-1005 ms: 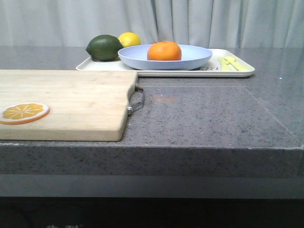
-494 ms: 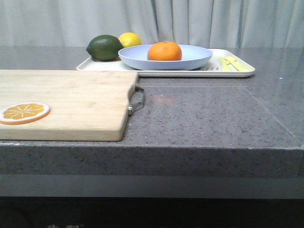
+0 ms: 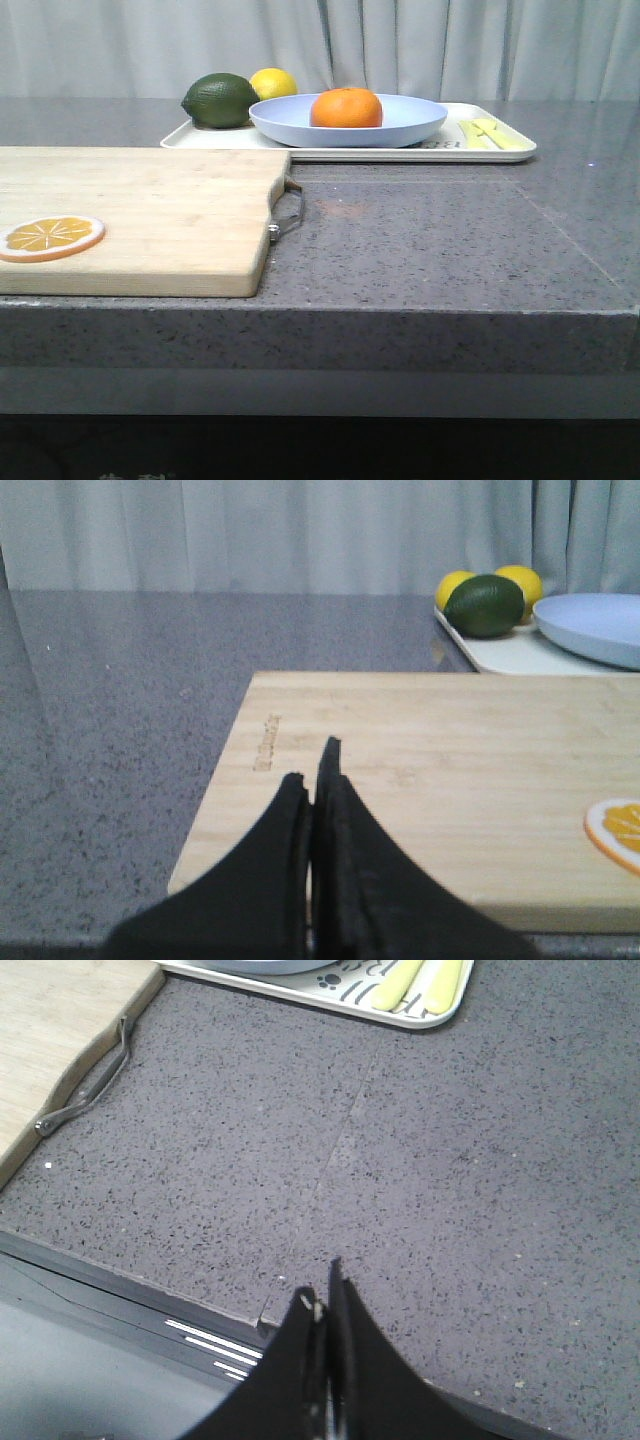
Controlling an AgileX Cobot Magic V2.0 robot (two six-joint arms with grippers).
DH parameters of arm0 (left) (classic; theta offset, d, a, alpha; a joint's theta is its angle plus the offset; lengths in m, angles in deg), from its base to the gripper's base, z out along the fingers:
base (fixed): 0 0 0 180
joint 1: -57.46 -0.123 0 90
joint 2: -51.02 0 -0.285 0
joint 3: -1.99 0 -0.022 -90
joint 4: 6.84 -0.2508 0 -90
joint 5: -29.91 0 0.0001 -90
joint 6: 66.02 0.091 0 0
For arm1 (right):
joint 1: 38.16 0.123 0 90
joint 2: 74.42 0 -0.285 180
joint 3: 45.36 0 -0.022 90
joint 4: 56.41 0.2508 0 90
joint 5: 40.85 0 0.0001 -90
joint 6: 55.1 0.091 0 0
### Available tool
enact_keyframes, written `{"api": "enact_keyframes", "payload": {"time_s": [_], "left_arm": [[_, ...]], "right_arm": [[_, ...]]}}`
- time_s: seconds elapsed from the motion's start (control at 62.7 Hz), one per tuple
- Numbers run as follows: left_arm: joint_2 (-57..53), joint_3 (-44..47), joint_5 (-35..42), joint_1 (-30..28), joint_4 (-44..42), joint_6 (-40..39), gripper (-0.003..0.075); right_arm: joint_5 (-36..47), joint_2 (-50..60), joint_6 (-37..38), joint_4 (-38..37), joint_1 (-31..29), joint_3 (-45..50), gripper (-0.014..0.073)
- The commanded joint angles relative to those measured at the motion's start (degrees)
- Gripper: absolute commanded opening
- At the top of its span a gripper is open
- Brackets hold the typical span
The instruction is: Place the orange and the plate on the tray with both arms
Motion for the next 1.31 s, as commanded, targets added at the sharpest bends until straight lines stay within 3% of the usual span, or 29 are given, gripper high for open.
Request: {"api": "enact_keyframes", "payload": {"time_s": [0.0,1.052,1.132,1.292], "left_arm": [[-1.29,0.23,5.84,-0.10,0.60,-0.46,-0.0017],[-1.16,0.23,6.43,-0.10,0.60,-0.46,-0.0017],[-1.16,0.23,6.43,-0.10,0.60,-0.46,-0.0017],[-1.16,0.23,6.43,-0.10,0.60,-0.46,-0.0017]], "right_arm": [[3.84,-0.01,-0.65,0.51,-0.05,-1.39,-0.0068],[3.96,0.44,-0.65,0.43,0.01,-1.03,-0.0068],[6.51,2.74,-0.71,-1.41,-0.46,0.89,-0.0068],[21.66,12.40,-1.45,-5.15,-2.03,13.64,-0.0068]]}}
